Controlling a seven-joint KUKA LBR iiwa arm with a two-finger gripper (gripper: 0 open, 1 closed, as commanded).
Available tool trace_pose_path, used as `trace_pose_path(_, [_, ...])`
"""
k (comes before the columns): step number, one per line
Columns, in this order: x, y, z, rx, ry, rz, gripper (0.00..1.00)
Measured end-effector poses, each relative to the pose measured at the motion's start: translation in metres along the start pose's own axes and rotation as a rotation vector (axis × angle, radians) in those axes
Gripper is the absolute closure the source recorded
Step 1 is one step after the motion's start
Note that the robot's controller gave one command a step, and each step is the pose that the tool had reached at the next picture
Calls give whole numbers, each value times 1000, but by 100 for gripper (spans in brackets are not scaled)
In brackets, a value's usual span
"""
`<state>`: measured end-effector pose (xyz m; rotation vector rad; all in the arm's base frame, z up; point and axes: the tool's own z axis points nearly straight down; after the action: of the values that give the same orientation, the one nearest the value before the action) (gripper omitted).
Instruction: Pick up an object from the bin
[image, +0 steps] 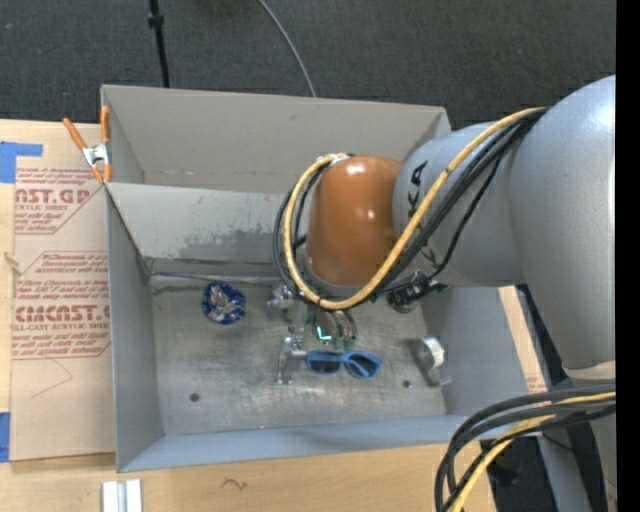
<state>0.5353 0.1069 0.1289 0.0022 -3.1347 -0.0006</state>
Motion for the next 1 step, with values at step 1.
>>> trace_pose_path(1, [-18,-93,57,0,-10,-278,0])
